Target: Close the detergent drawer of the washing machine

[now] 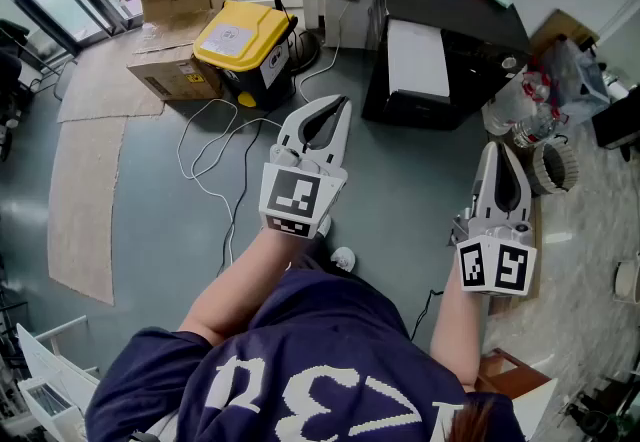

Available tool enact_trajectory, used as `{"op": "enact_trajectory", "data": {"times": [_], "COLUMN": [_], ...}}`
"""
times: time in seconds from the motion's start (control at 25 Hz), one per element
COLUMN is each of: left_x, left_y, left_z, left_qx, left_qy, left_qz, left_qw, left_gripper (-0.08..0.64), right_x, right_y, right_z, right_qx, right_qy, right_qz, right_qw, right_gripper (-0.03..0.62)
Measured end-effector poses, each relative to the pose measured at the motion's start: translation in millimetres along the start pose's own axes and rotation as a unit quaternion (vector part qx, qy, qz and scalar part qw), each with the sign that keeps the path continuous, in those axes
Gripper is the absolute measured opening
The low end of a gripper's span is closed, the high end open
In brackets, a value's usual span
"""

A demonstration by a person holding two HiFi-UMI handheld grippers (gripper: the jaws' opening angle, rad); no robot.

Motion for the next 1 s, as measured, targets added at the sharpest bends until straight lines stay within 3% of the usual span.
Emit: {"op": "enact_trajectory", "data": {"times": [0.24,0.52,1.0], "left_x": [3,-1,-12], "left_y": [0,11,112], "left_z": [-8,-3,55], "left_qx": [0.002,0.007,-0.020], "left_qy": [0.010,0.012,0.006], "left_qz": [-0.024,-0.019,-0.022], "left_qw": [0.9997,0.9997,0.9995], "left_gripper": [0.020,0.021,0.021], "right_x": [1,-6,-26], "right_y": [-7,5,106], "right_z": [-1,-4,-22], "right_qx": [0.014,0.019,0.002], "right_qy": [0.020,0.037,0.029], "right_qz": [-0.004,0.000,0.011], "right_qw": [1.000,0.999,1.000], "right_gripper": [0.015,0.015,0.015]}}
Point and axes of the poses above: the fingertips, and each gripper's own axes: y forward along the fingers, z to its left, x out of its top, the point moved 4 cm from there along -y, backward along the fingers, and after that the axes turned 11 degrees about -x, right-handed, at the moved point
